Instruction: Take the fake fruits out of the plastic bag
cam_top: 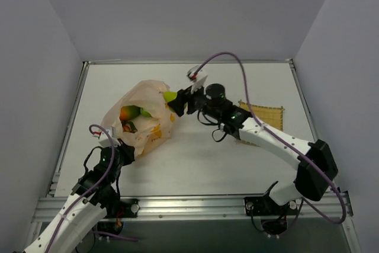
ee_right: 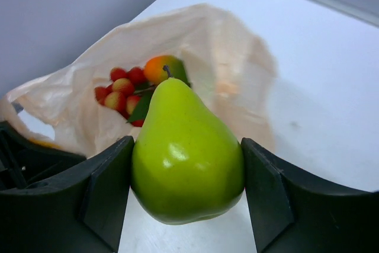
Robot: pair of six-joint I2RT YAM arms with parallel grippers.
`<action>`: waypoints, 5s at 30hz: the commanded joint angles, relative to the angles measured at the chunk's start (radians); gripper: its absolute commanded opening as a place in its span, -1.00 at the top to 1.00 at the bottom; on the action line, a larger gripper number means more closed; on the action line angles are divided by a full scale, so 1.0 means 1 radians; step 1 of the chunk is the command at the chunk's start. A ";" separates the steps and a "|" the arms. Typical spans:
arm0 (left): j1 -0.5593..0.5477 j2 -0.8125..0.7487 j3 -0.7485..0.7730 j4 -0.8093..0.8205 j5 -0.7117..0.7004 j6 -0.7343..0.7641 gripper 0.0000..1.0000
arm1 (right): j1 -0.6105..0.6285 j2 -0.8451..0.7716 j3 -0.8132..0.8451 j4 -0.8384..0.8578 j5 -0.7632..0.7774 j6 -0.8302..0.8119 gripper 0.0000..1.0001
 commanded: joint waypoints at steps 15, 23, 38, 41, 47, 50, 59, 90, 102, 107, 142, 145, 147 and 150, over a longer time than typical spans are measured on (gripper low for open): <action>-0.009 0.049 0.018 0.126 0.028 0.065 0.95 | -0.593 -0.296 -0.531 0.055 0.503 0.370 0.75; -0.009 0.057 0.017 0.127 0.029 0.068 0.95 | -0.626 -0.139 -0.534 0.112 0.504 0.396 0.71; -0.009 0.063 0.015 0.126 0.023 0.067 0.95 | -0.637 -0.114 -0.537 0.023 0.536 0.419 -0.45; -0.009 0.064 0.014 0.127 0.026 0.065 0.95 | -0.636 -0.182 -0.512 -0.031 0.539 0.399 -0.65; -0.007 0.058 0.012 0.113 0.020 0.059 0.95 | -0.591 -0.344 -0.442 -0.109 0.472 0.347 -0.31; -0.009 0.039 0.008 0.095 0.003 0.048 0.95 | -0.440 -0.354 -0.364 -0.086 0.413 0.315 0.75; -0.009 0.020 -0.012 0.058 0.015 -0.005 0.95 | 0.116 0.104 0.087 0.002 0.260 0.149 1.00; -0.009 -0.066 -0.026 -0.006 0.029 -0.044 0.95 | 0.138 0.824 0.604 -0.028 0.601 0.434 -0.56; -0.009 -0.060 -0.026 0.004 0.026 -0.038 0.95 | 0.116 0.961 0.775 -0.019 0.710 0.482 -0.65; -0.009 -0.043 -0.026 0.017 0.025 -0.034 0.95 | 0.116 0.973 0.776 0.039 0.707 0.486 -0.18; -0.009 0.031 -0.023 0.109 0.018 -0.001 0.95 | 0.121 0.349 0.118 0.251 -0.114 0.328 0.30; -0.009 0.057 -0.025 0.124 0.026 -0.001 0.95 | 0.119 0.320 0.097 0.355 -0.125 0.331 0.32; -0.009 0.077 -0.026 0.138 0.040 0.001 0.95 | 0.119 0.317 0.107 0.395 -0.122 0.333 0.33; -0.009 0.097 -0.029 0.155 0.052 -0.001 0.95 | 0.118 0.324 0.135 0.415 -0.120 0.339 0.35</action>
